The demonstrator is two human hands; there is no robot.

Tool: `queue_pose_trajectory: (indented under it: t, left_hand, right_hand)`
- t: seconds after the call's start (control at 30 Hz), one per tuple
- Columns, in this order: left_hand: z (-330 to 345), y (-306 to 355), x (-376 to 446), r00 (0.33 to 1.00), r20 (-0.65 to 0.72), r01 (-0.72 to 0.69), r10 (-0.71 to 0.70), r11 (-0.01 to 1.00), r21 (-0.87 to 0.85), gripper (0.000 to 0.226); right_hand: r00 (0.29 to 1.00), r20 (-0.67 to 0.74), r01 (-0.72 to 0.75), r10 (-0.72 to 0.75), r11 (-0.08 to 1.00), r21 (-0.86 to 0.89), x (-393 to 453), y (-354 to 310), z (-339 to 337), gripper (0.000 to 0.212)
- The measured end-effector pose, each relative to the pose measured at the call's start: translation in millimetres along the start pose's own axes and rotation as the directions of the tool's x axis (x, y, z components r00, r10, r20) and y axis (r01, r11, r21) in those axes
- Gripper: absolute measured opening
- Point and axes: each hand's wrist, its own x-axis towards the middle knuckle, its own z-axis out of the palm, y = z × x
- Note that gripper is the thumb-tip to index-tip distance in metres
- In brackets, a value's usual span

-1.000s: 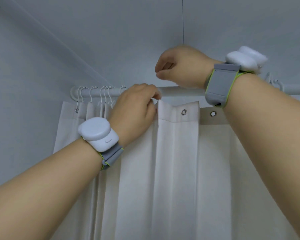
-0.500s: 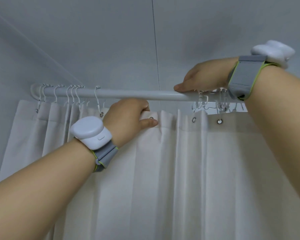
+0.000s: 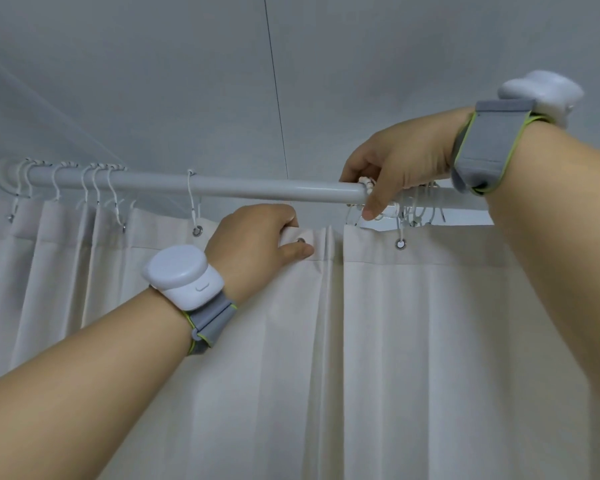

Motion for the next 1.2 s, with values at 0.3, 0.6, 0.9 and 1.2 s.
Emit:
queue_pose_trajectory:
  t: [0.3, 0.6, 0.9, 1.2]
  left_hand:
    - [-11, -4, -4, 0.999, 0.031, 0.021, -0.021, 1.0, 0.009, 0.028]
    - [-50, -22, -5, 0.985, 0.132, 0.116, -0.114, 0.993, -0.009, 0.026]
    - [-40, -22, -3, 0.96, 0.121, 0.266, -0.254, 0.959, -0.097, 0.018]
    - [-30, -27, -3, 0.927, 0.036, 0.367, -0.373, 0.885, -0.288, 0.016]
  right_hand:
    - [0.981, -0.174, 0.096, -0.083, 0.993, 0.066, 14, -26, 5, 0.043]
    - [0.957, -0.259, 0.189, -0.13, 0.958, 0.217, 37, -64, 12, 0.044]
    - [0.979, -0.136, 0.193, -0.154, 0.919, 0.344, 38, -72, 19, 0.029]
    - [0.976, -0.167, 0.181, -0.136, 0.939, 0.292, 42, -76, 22, 0.035]
